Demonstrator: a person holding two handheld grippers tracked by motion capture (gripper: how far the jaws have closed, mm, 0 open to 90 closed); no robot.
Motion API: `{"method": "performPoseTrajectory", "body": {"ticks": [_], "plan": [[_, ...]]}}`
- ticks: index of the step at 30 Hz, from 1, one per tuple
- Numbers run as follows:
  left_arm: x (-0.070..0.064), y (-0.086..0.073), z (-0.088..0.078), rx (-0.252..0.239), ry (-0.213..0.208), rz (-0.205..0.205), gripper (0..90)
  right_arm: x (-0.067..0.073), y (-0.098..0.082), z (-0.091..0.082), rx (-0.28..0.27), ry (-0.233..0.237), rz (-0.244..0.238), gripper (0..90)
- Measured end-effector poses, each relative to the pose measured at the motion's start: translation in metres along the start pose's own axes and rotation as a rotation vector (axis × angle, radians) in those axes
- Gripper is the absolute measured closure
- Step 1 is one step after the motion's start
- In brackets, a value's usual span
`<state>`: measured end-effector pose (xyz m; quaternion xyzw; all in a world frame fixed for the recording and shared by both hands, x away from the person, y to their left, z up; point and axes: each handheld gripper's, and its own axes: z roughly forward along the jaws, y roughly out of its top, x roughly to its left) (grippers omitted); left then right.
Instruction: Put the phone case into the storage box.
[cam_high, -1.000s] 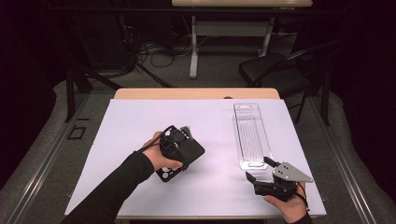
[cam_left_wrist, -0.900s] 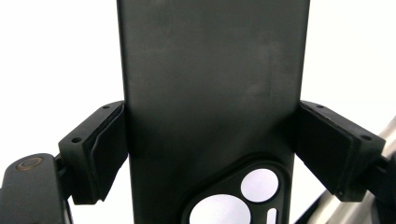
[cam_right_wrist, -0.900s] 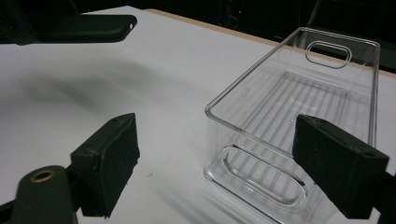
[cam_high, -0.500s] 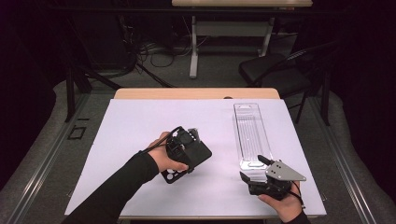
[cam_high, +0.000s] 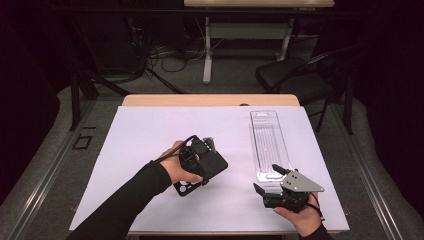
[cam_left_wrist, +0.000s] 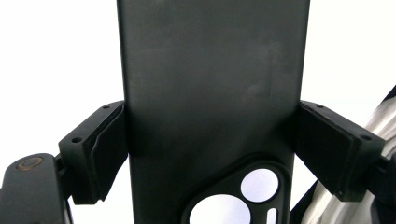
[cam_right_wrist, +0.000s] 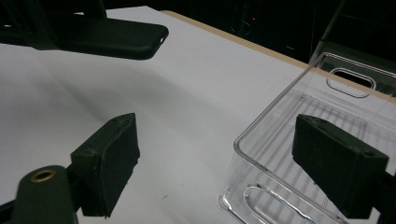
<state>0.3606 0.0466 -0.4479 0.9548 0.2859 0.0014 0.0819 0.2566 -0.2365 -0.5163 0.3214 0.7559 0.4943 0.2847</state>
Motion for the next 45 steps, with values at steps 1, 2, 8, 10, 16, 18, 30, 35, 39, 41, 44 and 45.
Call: {"method": "performPoseTrajectory", "body": {"ticks": [1,2,8,10,16,18,30,35,39,41,44,45], "plan": [[0.0,0.0,0.0,0.0,0.0,0.0,14.3,0.0,0.001,0.001,0.0,0.003,-0.009,14.2],[0.0,0.0,0.0,0.0,0.001,0.001,14.3,0.001,0.002,0.001,0.003,0.005,-0.015,14.2],[0.001,0.0,-0.002,0.004,-0.004,0.002,14.4,0.004,0.01,0.007,0.014,0.008,-0.101,14.4],[0.002,-0.001,-0.002,0.0,-0.009,-0.008,14.4,0.006,0.013,0.009,0.016,0.008,-0.142,14.6],[0.004,-0.001,-0.004,0.001,-0.008,-0.008,14.4,0.011,0.021,0.019,0.033,0.034,-0.226,15.1],[0.004,-0.001,-0.004,-0.001,-0.009,-0.007,14.4,0.013,0.024,0.023,0.038,0.036,-0.267,15.3],[0.003,0.0,-0.005,-0.006,-0.018,-0.008,14.4,0.028,0.031,0.039,0.052,0.049,-0.47,18.5],[0.002,0.002,-0.004,-0.006,-0.024,-0.005,14.4,0.029,0.031,0.04,0.053,0.058,-0.507,19.6],[0.001,0.004,-0.004,0.004,-0.03,0.014,14.4,0.03,0.032,0.04,0.053,0.064,-0.523,20.1],[-0.001,0.004,-0.003,0.007,-0.035,0.013,14.5,0.031,0.032,0.04,0.047,0.07,-0.539,20.2],[-0.004,0.006,-0.002,0.007,-0.04,0.018,14.5,0.033,0.034,0.039,0.044,0.075,-0.576,20.4],[-0.005,0.007,-0.002,0.012,-0.043,0.023,14.5,0.034,0.034,0.039,0.039,0.074,-0.588,20.6]]}}
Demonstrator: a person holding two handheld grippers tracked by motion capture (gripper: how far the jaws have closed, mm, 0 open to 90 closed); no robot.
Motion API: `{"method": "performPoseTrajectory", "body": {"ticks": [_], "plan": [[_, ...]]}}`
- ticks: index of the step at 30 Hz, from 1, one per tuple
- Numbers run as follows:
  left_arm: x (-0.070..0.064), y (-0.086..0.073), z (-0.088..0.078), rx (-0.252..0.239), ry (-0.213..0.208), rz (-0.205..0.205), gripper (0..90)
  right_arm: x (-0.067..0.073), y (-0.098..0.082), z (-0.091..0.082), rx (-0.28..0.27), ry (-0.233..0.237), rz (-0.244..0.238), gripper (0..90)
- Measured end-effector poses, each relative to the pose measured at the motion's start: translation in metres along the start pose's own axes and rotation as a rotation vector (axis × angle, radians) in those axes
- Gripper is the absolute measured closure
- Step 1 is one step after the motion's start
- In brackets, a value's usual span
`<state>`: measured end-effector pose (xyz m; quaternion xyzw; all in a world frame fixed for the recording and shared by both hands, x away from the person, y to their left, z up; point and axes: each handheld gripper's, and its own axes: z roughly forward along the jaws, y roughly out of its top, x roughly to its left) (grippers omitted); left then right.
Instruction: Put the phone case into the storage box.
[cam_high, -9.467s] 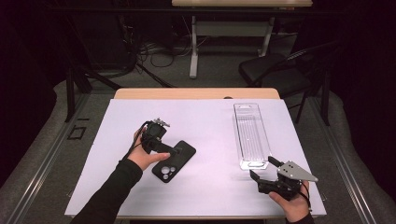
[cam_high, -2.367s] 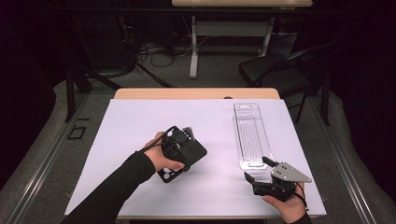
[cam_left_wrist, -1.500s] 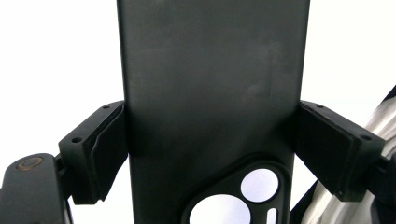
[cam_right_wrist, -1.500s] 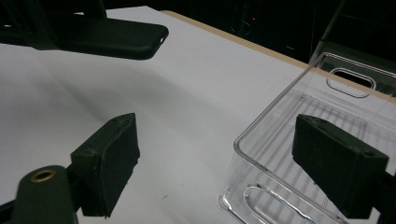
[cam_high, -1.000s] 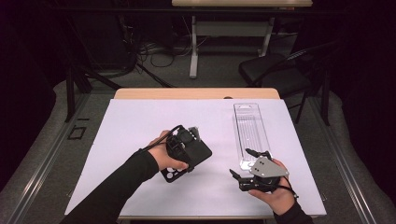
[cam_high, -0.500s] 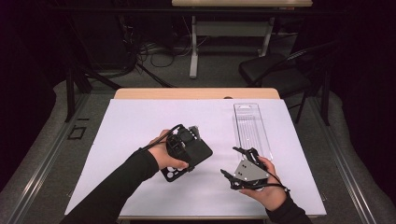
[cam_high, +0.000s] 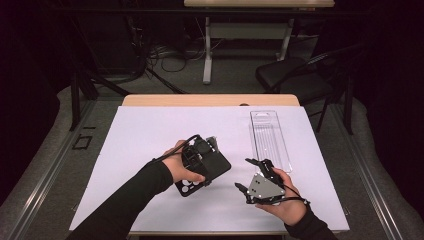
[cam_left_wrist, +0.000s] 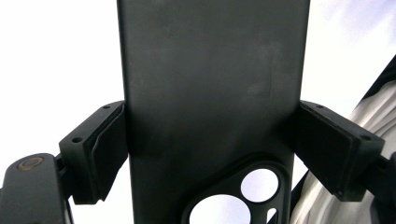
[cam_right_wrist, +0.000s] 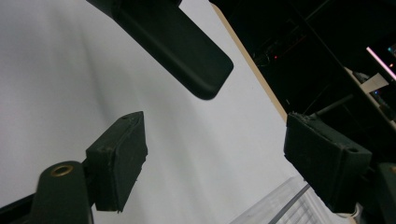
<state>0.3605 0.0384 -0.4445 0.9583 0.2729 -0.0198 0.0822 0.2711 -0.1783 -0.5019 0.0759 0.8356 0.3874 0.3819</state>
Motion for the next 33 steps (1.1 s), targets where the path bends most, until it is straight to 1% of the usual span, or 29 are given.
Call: {"method": "performPoseTrajectory", "body": {"ticks": [3,4,7,8,12,16,19,20,21,22,23,24,26,28,30,31,32,33], "plan": [[-0.004,0.002,0.001,-0.003,-0.01,0.008,14.5,0.002,0.002,-0.001,-0.005,-0.002,-0.028,21.0],[-0.004,0.003,0.001,0.002,-0.019,0.012,14.5,0.002,0.002,0.0,-0.011,-0.002,-0.035,21.5],[-0.007,0.006,0.002,0.0,-0.036,0.021,14.5,0.005,0.002,-0.001,0.0,-0.003,-0.069,23.1],[-0.008,0.007,0.002,0.008,-0.04,0.026,14.5,0.007,0.002,-0.001,-0.001,-0.002,-0.082,23.2],[-0.011,0.01,0.004,0.008,-0.057,0.032,14.5,0.012,0.002,0.0,-0.003,0.004,-0.125,25.6],[-0.015,0.013,0.006,0.018,-0.078,0.041,14.5,0.017,0.002,0.001,0.007,-0.002,-0.193,27.2],[-0.018,0.015,0.007,0.025,-0.086,0.047,14.5,0.019,0.002,0.001,0.014,0.0,-0.223,27.7],[-0.019,0.016,0.008,0.027,-0.09,0.05,14.5,0.02,0.001,0.003,0.0,-0.001,-0.225,27.9],[-0.02,0.017,0.008,0.029,-0.096,0.05,14.5,0.021,0.002,0.002,0.016,-0.004,-0.234,28.1],[-0.021,0.018,0.008,0.033,-0.1,0.054,14.5,0.02,0.002,0.002,0.014,-0.004,-0.247,28.2],[-0.022,0.019,0.008,0.033,-0.105,0.052,14.5,0.022,0.001,0.002,0.018,-0.004,-0.236,28.4],[-0.023,0.019,0.009,0.037,-0.112,0.052,14.5,0.023,0.001,0.002,0.026,-0.006,-0.24,28.7],[-0.024,0.021,0.009,0.044,-0.117,0.057,14.5,0.024,0.001,0.003,0.024,-0.008,-0.252,29.5],[-0.025,0.022,0.01,0.044,-0.118,0.057,14.5,0.023,0.001,0.004,0.024,-0.009,-0.296,30.3],[-0.026,0.023,0.01,0.047,-0.124,0.058,14.5,0.026,0.0,0.004,0.039,-0.017,-0.285,31.9],[-0.026,0.023,0.01,0.047,-0.126,0.056,14.5,0.026,0.0,0.004,0.041,-0.026,-0.311,32.1],[-0.026,0.024,0.011,0.054,-0.127,0.065,14.5,0.026,0.001,0.005,0.038,-0.03,-0.34,32.3],[-0.026,0.025,0.011,0.054,-0.126,0.06,14.5,0.028,0.0,0.004,0.052,-0.038,-0.327,32.6]]}}
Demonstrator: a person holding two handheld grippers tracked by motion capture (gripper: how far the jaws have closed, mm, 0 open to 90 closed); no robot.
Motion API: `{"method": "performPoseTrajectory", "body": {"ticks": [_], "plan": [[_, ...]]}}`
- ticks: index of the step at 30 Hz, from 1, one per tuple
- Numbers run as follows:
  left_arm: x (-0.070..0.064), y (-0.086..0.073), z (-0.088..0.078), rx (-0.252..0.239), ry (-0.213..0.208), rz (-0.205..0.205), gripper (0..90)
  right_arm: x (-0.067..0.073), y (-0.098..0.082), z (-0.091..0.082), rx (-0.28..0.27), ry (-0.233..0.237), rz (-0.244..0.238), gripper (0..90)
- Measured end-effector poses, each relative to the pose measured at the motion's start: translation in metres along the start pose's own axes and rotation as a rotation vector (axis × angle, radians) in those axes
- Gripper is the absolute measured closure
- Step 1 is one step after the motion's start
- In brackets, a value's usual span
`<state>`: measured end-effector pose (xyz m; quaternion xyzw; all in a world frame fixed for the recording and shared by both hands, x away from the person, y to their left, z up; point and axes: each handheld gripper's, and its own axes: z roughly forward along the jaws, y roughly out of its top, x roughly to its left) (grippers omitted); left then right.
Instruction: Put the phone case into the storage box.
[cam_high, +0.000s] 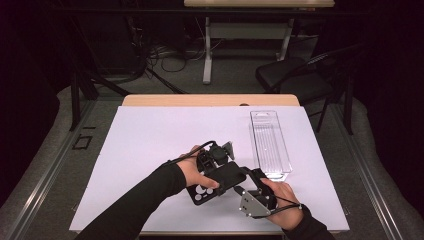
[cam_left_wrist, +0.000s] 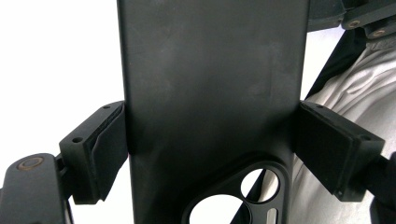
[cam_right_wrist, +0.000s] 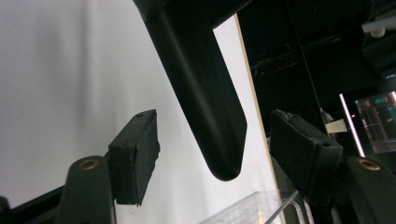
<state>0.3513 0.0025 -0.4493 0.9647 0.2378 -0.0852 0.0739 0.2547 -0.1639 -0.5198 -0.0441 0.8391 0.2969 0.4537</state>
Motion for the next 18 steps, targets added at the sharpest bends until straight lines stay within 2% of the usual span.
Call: {"method": "performPoseTrajectory", "body": {"ticks": [4,6,9,12,15,18], "plan": [[0.0001,0.0016,0.0008,-0.002,-0.006,-0.005,14.5,-0.0004,0.0022,0.0007,0.001,-0.018,-0.1,33.4],[0.0004,0.0022,0.0009,-0.001,-0.006,-0.003,14.5,0.0004,0.0029,0.0008,0.008,-0.023,-0.116,33.5],[0.0005,0.003,0.0003,0.007,-0.006,-0.003,14.5,0.0009,0.0027,0.0013,0.013,-0.026,-0.114,33.6],[0.0011,0.0035,-0.0011,0.008,-0.007,-0.005,14.5,-0.0021,0.0036,0.001,0.024,-0.033,-0.156,33.8],[0.0015,0.0041,-0.0039,0.006,-0.01,-0.01,14.5,-0.002,0.0039,0.0013,0.034,-0.037,-0.157,34.4],[0.0019,0.0047,-0.0052,0.004,-0.011,-0.013,14.5,-0.0034,0.0052,0.0009,0.045,-0.038,-0.19,35.5]]}}
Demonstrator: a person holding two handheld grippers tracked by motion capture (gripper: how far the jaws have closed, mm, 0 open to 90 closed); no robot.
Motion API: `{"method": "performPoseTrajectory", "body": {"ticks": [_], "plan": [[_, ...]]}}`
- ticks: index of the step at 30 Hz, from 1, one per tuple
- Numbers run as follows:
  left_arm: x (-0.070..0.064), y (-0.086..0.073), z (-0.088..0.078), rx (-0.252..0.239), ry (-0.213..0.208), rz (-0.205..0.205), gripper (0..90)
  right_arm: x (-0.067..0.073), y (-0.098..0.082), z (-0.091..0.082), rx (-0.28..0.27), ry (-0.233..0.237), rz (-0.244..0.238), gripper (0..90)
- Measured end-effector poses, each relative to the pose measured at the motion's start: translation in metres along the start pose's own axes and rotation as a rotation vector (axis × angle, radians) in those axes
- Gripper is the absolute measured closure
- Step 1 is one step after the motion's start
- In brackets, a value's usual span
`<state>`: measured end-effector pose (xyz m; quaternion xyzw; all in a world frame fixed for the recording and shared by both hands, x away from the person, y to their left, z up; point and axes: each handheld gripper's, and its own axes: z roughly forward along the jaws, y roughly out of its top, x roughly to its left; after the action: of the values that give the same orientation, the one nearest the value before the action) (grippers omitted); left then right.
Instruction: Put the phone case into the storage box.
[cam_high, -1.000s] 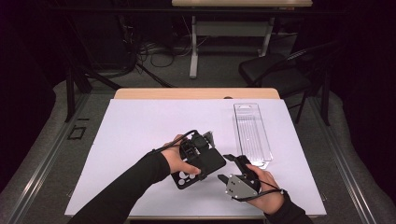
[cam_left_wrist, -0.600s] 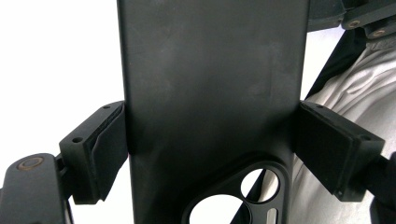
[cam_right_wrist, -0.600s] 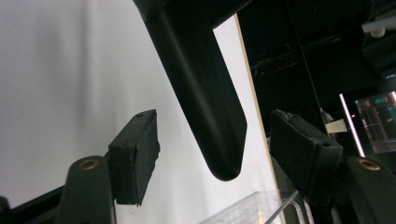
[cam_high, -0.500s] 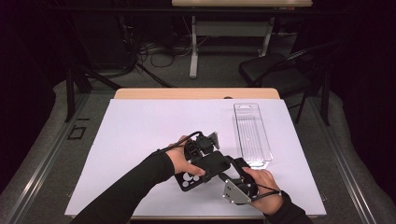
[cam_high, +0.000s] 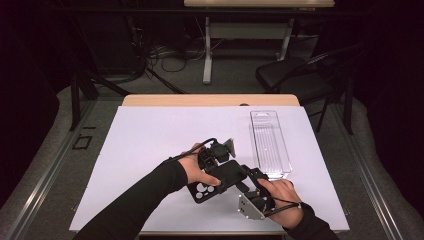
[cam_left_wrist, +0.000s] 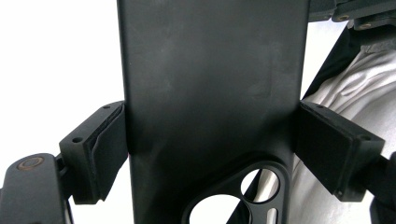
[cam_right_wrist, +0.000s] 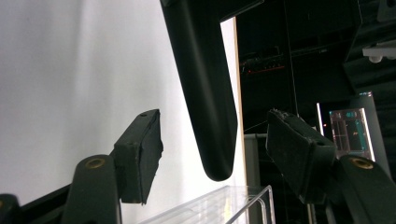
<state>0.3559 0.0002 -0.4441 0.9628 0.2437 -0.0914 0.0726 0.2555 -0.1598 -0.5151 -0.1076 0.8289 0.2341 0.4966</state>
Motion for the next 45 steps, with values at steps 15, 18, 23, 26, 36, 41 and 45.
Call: {"method": "performPoseTrajectory", "body": {"ticks": [15,18,23,26,36,41,45], "plan": [[0.001,0.003,0.003,0.006,-0.033,-0.007,14.5,-0.001,0.001,0.005,0.015,-0.012,-0.084,39.7],[0.001,0.003,0.004,0.009,-0.037,-0.005,14.5,0.0,0.0,0.006,0.019,-0.009,-0.096,40.7],[-0.001,0.005,0.006,0.01,-0.039,0.002,14.5,0.002,0.001,0.007,0.023,-0.006,-0.121,43.4],[-0.004,0.006,0.007,0.015,-0.047,0.011,14.5,0.004,0.001,0.008,0.027,-0.005,-0.147,43.8],[-0.008,0.008,0.008,0.013,-0.067,0.022,14.5,0.009,0.002,0.01,0.037,-0.014,-0.205,53.9],[-0.008,0.008,0.007,0.01,-0.074,0.019,14.5,0.01,0.001,0.011,0.045,-0.016,-0.212,57.3],[-0.009,0.008,0.007,0.012,-0.077,0.028,14.5,0.01,0.001,0.011,0.048,-0.027,-0.221,59.2]]}}
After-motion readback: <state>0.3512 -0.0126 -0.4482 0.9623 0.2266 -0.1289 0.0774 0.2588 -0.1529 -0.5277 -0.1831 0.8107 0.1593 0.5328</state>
